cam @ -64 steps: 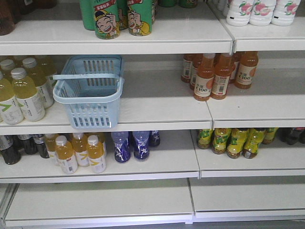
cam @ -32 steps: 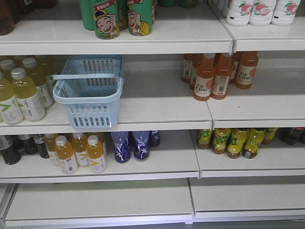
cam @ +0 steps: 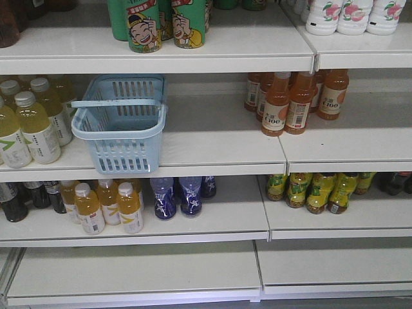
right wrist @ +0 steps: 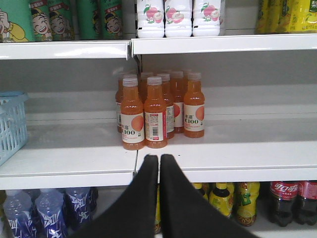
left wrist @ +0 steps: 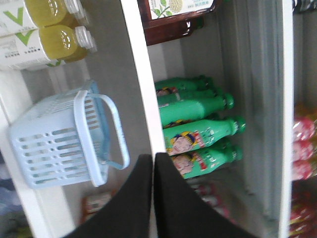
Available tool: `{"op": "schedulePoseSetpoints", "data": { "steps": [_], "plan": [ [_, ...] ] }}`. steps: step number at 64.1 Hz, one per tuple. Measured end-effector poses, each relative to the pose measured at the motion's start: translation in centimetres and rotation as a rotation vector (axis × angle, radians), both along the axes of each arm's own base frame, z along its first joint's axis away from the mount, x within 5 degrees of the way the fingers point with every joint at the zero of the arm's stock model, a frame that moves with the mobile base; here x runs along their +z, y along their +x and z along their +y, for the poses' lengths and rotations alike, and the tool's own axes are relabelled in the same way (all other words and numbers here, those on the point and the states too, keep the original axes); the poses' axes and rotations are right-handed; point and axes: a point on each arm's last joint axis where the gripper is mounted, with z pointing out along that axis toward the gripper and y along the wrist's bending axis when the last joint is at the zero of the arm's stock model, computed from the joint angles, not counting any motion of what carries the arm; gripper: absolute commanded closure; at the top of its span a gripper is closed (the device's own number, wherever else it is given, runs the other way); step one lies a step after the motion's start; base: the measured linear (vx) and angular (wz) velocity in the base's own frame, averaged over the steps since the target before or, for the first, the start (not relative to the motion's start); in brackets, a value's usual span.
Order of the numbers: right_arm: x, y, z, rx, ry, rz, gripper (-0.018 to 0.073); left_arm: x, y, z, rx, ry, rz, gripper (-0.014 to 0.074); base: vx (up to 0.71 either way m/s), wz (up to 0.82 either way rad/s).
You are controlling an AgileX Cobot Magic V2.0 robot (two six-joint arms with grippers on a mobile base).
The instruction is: Place coke in basket with both arms
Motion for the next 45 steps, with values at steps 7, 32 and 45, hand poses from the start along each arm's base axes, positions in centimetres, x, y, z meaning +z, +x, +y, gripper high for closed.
{"op": "schedulePoseSetpoints", "data": {
  "steps": [7, 32, 45],
  "plan": [
    [0.0, 0.0, 0.0, 0.000, 0.000, 0.000, 0.0564, 1.6, -0.3, 0.4, 0.007, -0.240, -0.113, 0.0602, 0.00, 0.00],
    [0.0, 0.0, 0.0, 0.000, 0.000, 0.000, 0.0564, 20.4, -6.9, 0.0, 0.042, 0.032, -0.792, 0.0601, 0.00, 0.00],
    [0.0, 0.0, 0.0, 0.000, 0.000, 0.000, 0.0564, 23.6, -1.1, -1.0, -0.050, 0.167, -0.691, 0.0551, 0.00, 0.00]
  ]
}}
